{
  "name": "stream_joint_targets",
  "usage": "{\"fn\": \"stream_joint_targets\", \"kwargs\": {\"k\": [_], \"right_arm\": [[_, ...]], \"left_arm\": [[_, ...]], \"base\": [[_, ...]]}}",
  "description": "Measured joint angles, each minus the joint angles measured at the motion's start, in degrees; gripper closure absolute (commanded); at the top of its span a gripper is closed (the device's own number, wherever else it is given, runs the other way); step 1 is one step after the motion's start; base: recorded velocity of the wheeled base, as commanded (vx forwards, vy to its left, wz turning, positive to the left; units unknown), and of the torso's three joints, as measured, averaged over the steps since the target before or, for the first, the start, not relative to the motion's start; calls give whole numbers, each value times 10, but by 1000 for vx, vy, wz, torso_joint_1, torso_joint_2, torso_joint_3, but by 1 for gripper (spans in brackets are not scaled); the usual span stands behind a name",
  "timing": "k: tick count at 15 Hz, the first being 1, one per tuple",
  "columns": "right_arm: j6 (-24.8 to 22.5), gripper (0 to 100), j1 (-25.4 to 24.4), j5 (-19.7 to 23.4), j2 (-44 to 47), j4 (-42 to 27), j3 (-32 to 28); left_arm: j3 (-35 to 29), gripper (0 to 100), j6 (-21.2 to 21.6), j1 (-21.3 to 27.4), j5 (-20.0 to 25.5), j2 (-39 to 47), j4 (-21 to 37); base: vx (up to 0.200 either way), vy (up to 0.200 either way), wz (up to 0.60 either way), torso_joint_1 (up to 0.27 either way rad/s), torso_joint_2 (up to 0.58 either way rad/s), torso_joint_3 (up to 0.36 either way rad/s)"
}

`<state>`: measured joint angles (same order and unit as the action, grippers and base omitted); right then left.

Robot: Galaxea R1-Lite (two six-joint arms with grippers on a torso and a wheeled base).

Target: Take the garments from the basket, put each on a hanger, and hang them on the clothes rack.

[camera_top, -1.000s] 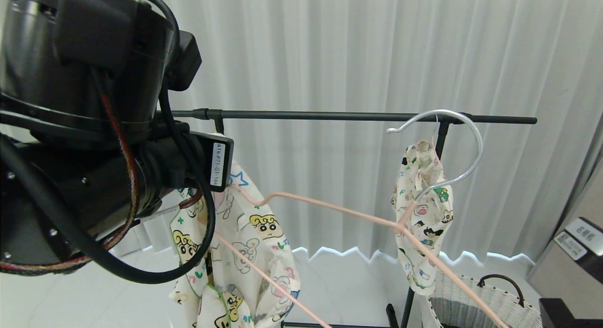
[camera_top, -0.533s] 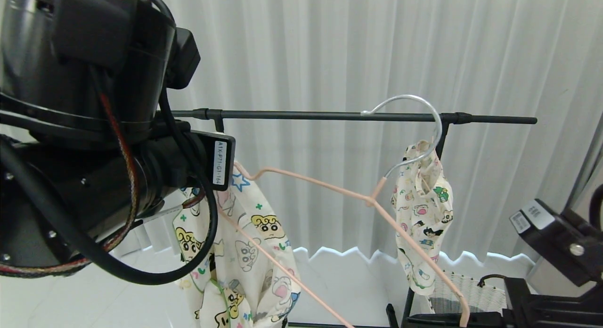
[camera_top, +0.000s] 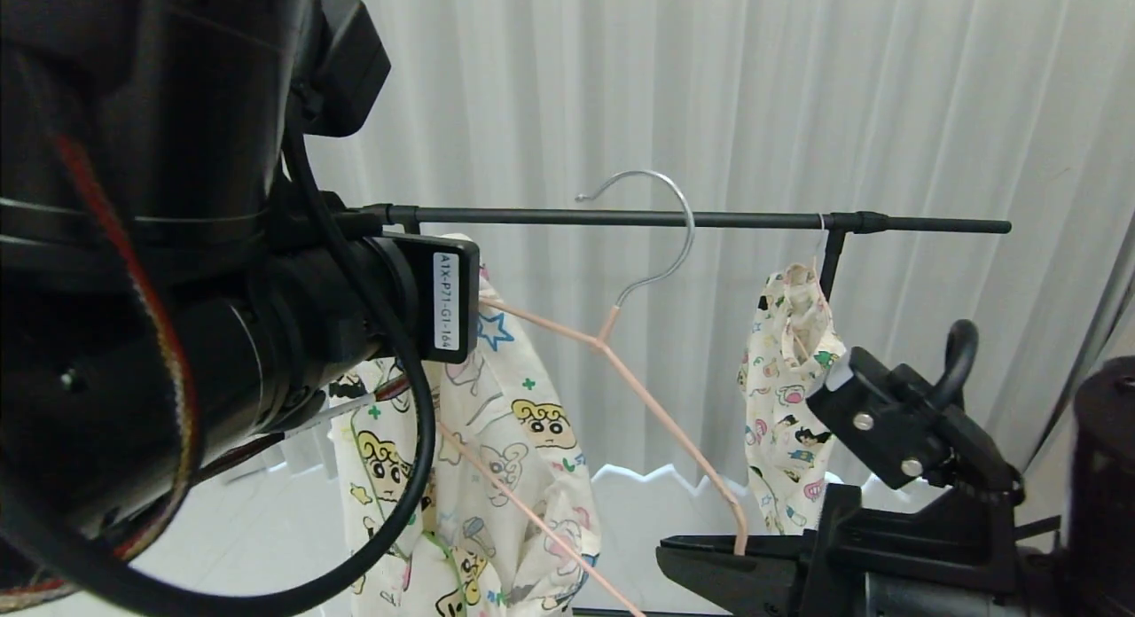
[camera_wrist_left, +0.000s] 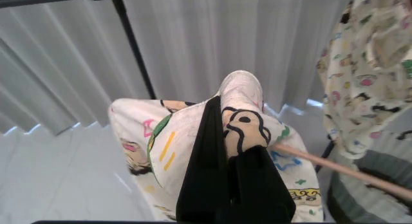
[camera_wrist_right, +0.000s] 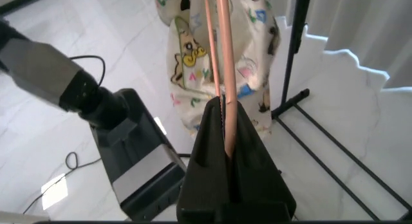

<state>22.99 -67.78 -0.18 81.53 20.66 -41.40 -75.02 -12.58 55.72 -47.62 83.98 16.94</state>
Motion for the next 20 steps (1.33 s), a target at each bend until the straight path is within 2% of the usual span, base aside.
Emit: {"fn": "stream_joint_targets", "kwargs": {"k": [6, 12, 16, 20], "right_arm": [[0, 100, -12, -23, 59, 33, -28], [26, 100, -13, -89, 72, 82, -29], [25, 100, -13, -121, 74, 118, -28], [23, 100, -13, -141, 74, 131, -29]], "left_arm": [[-20, 100, -9, 38, 0, -2, 0], [4, 100, -14, 47, -5, -22, 0], [42, 100, -15, 57, -63, -32, 0], [63, 100, -16, 65, -71, -32, -20]], "base": [[0, 0, 0, 0, 0, 0], [0, 0, 0, 0, 0, 0], [0, 0, 0, 0, 0, 0], [0, 0, 0, 0, 0, 0]]}}
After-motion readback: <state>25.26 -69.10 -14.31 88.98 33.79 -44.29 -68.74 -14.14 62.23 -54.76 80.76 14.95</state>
